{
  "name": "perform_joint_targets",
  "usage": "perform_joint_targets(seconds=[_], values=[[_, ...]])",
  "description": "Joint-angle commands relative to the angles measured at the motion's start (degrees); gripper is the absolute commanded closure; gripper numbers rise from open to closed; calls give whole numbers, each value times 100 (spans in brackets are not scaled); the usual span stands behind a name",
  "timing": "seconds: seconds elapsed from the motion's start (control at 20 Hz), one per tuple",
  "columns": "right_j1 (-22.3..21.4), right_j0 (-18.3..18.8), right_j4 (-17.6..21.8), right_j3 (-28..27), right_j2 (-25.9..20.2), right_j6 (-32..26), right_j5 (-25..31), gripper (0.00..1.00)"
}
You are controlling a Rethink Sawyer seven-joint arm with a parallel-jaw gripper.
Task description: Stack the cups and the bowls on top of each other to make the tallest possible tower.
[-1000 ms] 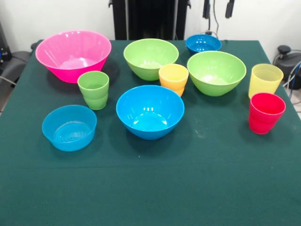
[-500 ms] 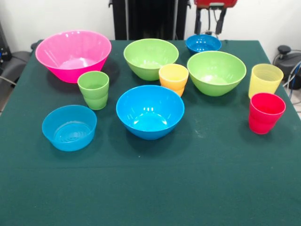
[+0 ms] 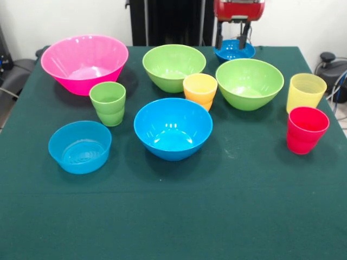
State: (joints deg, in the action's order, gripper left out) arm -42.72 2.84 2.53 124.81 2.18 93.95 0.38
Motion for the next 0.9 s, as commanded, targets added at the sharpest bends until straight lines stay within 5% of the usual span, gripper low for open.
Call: perform_joint_targets(seconds=[0.05,0.3,0.9], values=[[206,192,239,-62,-367,802,-167,0],[-50,313,130,-192,-511,596,499,0],[20,496,63,-319,-671,561,665,0]])
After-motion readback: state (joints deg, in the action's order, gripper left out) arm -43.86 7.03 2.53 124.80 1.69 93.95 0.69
